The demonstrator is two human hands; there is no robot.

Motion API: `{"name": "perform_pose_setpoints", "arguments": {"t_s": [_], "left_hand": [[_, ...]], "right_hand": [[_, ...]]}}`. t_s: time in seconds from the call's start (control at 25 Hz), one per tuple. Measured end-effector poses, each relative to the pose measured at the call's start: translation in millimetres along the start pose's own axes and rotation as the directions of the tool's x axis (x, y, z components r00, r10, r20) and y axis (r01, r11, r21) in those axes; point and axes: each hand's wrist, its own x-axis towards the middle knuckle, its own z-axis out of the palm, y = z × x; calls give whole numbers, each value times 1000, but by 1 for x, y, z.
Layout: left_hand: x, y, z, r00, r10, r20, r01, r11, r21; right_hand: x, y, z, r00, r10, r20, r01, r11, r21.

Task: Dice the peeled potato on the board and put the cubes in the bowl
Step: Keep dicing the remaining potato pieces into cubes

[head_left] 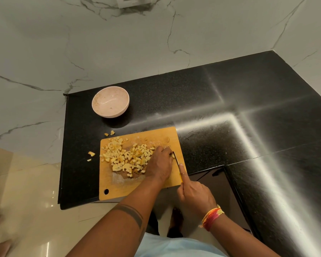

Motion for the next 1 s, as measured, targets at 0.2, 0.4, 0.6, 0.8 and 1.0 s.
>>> {"name": "perform_pose_setpoints", "arguments": {"t_s": [0.2, 0.4, 0.6, 0.8, 1.0], "left_hand": [[3, 0, 0, 1000, 16, -16, -16, 1000, 13], [3, 0, 2, 999, 12, -30, -11, 1000, 24], [0, -4, 3, 1000, -16, -17, 16, 1000, 16], [2, -6, 2, 999, -33, -20, 33, 999, 7], [2, -4, 1, 998, -50, -30, 50, 999, 12]], "right_hand": [[8, -9, 3, 999, 24, 33, -23, 999, -40], [-16, -1, 16, 997, 24, 74, -21, 999, -42], [-22, 1, 15, 998, 28, 61, -29, 999, 22], [4, -10, 6, 999, 21, 30, -22, 1000, 16], [10, -15, 4, 996, 37, 78, -37, 999, 0]]}}
